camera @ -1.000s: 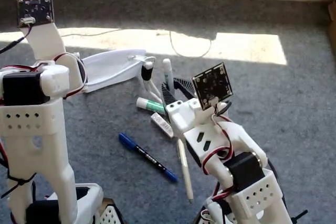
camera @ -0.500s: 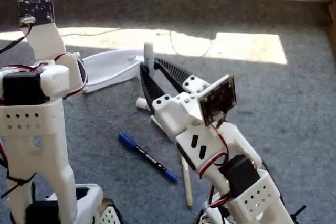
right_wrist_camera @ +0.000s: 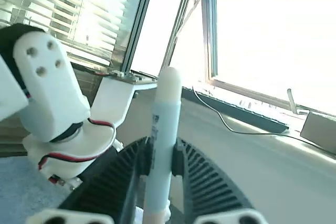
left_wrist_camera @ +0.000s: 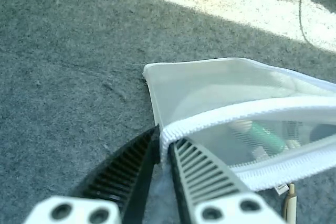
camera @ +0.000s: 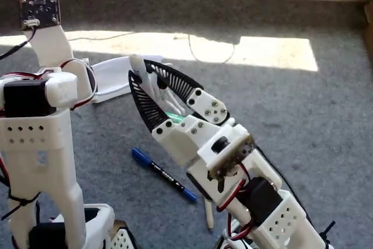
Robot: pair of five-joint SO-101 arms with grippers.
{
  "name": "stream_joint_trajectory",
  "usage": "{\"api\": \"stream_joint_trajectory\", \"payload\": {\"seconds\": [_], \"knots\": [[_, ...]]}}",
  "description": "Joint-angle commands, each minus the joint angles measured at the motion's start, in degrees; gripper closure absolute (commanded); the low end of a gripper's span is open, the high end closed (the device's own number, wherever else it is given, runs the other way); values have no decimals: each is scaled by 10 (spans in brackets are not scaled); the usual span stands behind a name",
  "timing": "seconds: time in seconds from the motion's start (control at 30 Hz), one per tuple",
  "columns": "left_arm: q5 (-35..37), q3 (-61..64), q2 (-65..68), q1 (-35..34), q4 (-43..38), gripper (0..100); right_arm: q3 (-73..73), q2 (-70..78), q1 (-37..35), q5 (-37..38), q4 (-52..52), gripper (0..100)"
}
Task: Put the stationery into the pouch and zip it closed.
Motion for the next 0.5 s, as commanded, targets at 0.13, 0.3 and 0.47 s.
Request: {"api": "stream_joint_trajectory", "payload": {"seconds": [0.13,0.3,0.47], "knots": [[4,1,-6,10,-8,993,-29,70,-9,11,-142,983],[4,2,-6,10,-8,993,-29,145,-7,13,-234,983],[4,2,-6,9,-8,993,-29,211,-7,12,-276,983]]}}
